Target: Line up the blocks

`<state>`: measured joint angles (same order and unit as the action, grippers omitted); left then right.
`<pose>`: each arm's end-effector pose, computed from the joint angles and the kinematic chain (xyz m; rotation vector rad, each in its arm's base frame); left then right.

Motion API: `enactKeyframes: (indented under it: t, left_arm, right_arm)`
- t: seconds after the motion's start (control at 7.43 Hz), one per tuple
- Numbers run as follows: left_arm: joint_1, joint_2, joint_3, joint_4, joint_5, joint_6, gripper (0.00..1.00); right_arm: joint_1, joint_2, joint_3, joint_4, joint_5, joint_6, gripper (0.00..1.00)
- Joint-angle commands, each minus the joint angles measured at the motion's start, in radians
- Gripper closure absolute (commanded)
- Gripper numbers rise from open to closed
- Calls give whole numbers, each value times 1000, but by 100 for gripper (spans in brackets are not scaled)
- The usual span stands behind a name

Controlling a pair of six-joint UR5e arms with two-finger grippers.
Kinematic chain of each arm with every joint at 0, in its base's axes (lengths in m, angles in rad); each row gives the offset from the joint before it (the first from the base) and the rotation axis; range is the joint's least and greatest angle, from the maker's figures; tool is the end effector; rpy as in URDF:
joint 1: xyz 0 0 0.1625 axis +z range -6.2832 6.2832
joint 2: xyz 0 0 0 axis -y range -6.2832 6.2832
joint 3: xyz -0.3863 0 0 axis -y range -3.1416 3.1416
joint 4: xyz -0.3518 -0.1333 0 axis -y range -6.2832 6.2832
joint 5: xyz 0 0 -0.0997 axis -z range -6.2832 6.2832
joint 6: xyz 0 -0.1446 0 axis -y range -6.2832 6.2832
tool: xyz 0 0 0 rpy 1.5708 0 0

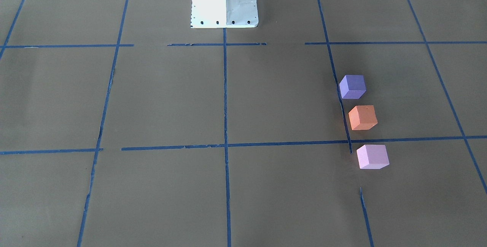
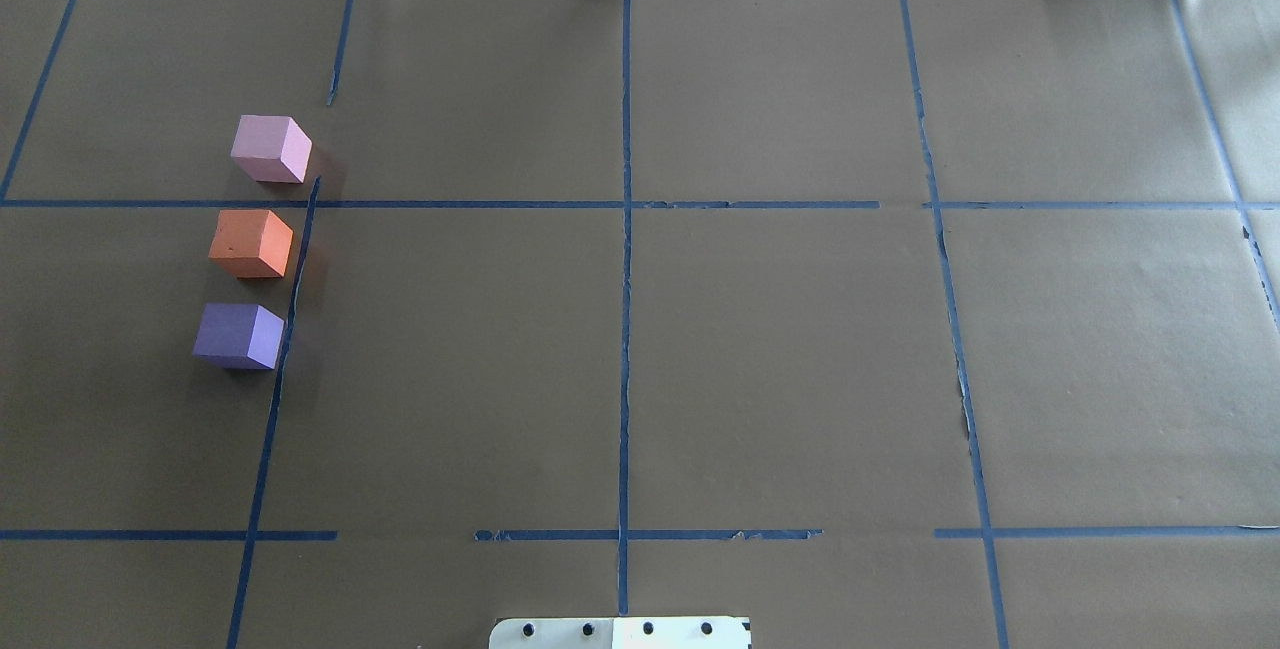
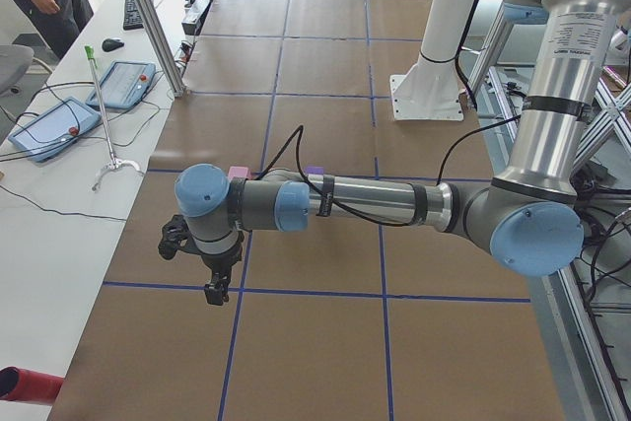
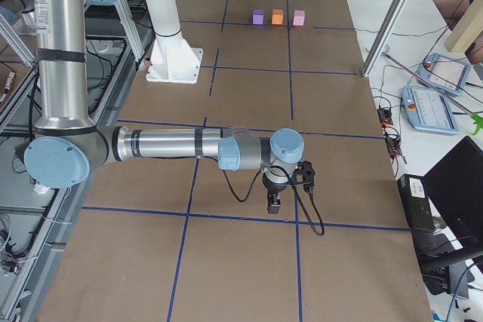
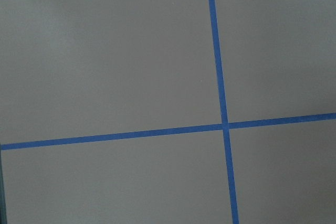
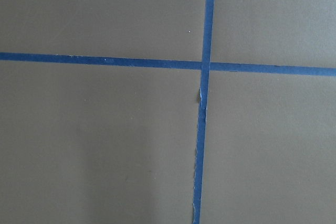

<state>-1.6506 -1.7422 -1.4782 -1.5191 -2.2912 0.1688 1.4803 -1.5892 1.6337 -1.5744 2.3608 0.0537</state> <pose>-0.0792 -0.5145 0.6214 0.1151 0.7119 0.0949 -0.0100 -0.4491 0.6307 -0.0183 -0.7907 -0.0510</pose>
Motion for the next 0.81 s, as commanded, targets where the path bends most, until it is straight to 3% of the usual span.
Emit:
enactKeyframes:
  t: [0.0, 0.27, 0.67]
  left_arm:
    - [0, 50, 16, -109, -1, 6, 0]
    - [0, 49, 4, -105, -1, 5, 0]
    - [0, 47, -10, -41, -103, -8, 0]
  right_arm:
    - [0, 0, 0, -1, 0, 0, 0]
    - [0, 0, 0, 1, 0, 0, 0]
    - [0, 0, 0, 1, 0, 0, 0]
